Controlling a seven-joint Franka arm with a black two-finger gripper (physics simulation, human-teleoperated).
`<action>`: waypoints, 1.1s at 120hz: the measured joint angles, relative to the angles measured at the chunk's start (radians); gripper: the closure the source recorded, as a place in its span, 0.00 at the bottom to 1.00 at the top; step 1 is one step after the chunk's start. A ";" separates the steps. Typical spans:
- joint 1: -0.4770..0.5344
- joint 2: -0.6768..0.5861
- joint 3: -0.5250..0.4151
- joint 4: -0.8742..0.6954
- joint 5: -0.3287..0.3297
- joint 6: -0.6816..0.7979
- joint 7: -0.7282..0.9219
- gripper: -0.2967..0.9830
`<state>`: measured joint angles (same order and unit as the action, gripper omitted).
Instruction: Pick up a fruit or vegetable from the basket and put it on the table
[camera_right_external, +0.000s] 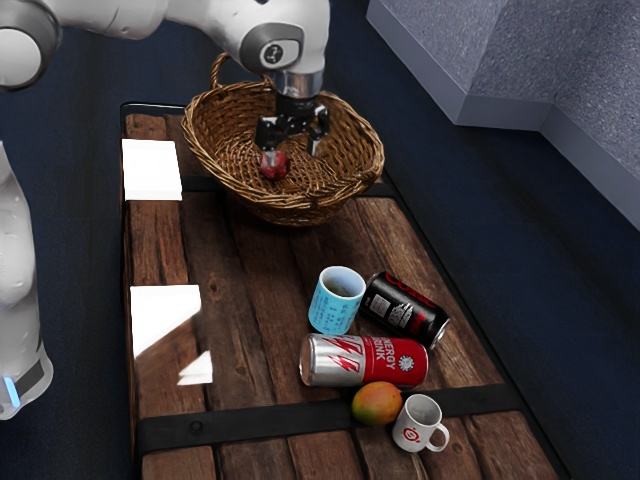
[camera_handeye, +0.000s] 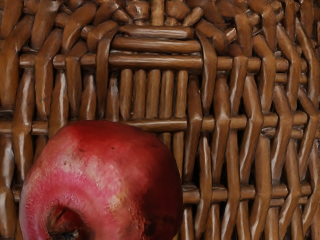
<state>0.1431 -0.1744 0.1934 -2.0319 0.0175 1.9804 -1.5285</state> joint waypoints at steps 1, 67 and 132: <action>0.001 0.000 0.000 -0.001 -0.001 0.002 0.001 0.23; 0.089 -0.007 0.007 -0.072 -0.078 0.063 0.043 0.36; 0.179 -0.031 0.020 -0.115 -0.123 0.065 0.061 0.43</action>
<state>0.3225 -0.2053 0.2138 -2.1468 -0.1052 2.0455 -1.4676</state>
